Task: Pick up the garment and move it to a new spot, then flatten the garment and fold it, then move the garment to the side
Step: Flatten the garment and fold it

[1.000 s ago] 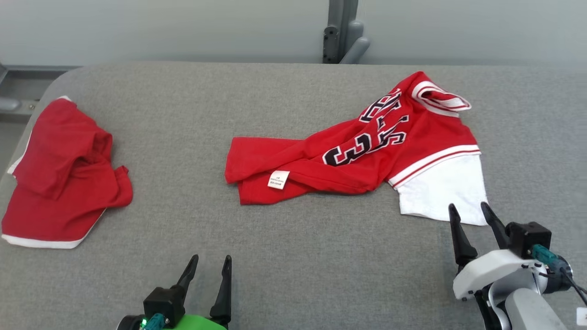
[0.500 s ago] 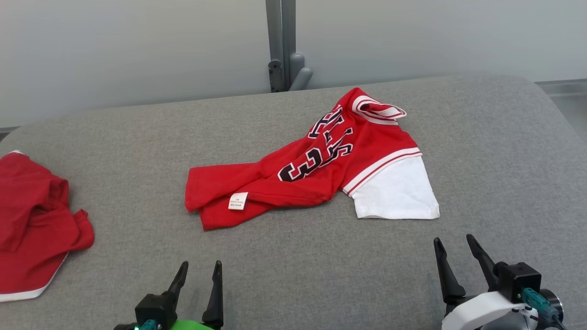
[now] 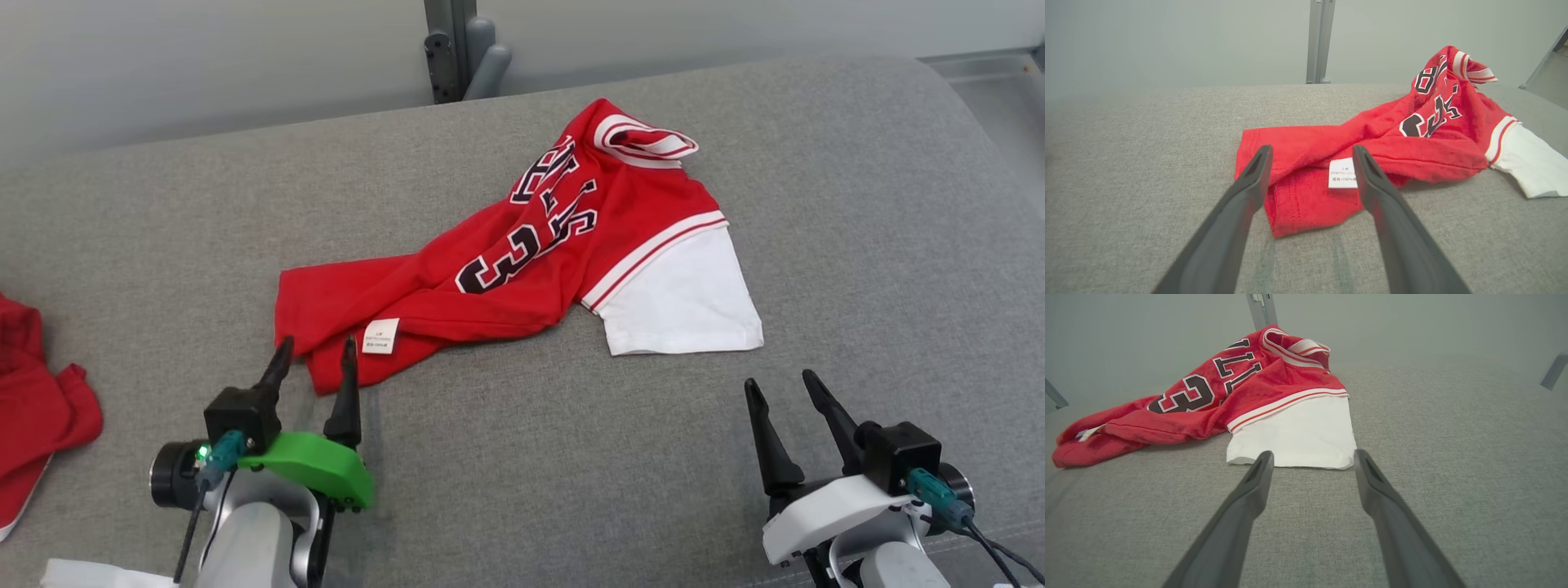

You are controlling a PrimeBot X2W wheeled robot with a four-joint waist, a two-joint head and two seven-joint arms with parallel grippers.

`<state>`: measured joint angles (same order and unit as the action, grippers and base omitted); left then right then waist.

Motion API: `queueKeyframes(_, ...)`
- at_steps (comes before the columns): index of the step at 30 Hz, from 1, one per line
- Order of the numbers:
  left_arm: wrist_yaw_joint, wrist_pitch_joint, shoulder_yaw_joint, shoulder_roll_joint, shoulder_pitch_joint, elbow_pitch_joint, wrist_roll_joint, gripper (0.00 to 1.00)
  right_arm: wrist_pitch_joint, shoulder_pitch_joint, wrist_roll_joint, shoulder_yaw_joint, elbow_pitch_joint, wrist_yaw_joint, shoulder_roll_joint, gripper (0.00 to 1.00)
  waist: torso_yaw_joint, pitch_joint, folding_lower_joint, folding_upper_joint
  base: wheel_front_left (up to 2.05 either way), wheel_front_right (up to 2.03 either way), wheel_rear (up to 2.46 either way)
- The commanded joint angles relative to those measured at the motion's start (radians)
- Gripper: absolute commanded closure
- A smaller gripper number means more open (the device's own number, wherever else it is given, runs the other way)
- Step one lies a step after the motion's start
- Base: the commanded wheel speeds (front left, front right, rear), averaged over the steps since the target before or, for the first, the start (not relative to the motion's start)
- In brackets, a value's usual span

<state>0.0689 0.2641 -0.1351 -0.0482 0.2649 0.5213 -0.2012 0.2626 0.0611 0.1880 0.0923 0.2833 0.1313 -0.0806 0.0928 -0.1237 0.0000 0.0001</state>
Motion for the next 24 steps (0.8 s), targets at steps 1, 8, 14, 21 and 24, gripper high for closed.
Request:
queueKeyframes(1, 0.003, 0.000, 0.017, -0.006, 0.031, 0.011, 0.014, 0.00, 0.003, 0.017, 0.006, 0.002, 0.001, -0.001, -0.005, 0.00, 0.037, -0.051, 0.0000, -0.0001, 0.00, 0.00, 0.00)
queueKeyframes(8, 0.000, 0.000, 0.090, -0.034, 0.099, 0.097, 0.074, 0.00, 0.003, 0.046, 0.016, 0.006, -0.007, -0.001, -0.005, 0.00, 0.069, -0.095, 0.0000, -0.0001, 0.00, 0.00, 0.00)
queueKeyframes(14, -0.005, 0.000, 0.107, -0.049, 0.132, 0.151, 0.110, 0.00, 0.003, 0.068, 0.018, 0.020, -0.002, -0.001, 0.000, 0.00, 0.082, -0.118, 0.0000, -0.0001, 0.00, 0.00, 0.00)
queueKeyframes(21, -0.010, 0.000, 0.138, -0.050, 0.157, 0.181, 0.115, 0.09, 0.003, 0.085, 0.030, 0.019, -0.011, -0.001, 0.004, 0.00, 0.087, -0.137, 0.0000, -0.0001, 0.00, 0.00, 0.00)
queueKeyframes(24, -0.010, 0.000, 0.145, -0.050, 0.160, 0.182, 0.119, 1.00, 0.003, 0.084, 0.030, 0.024, -0.014, -0.001, 0.006, 0.00, 0.088, -0.141, 0.0000, -0.0001, 0.00, 0.00, 0.00)
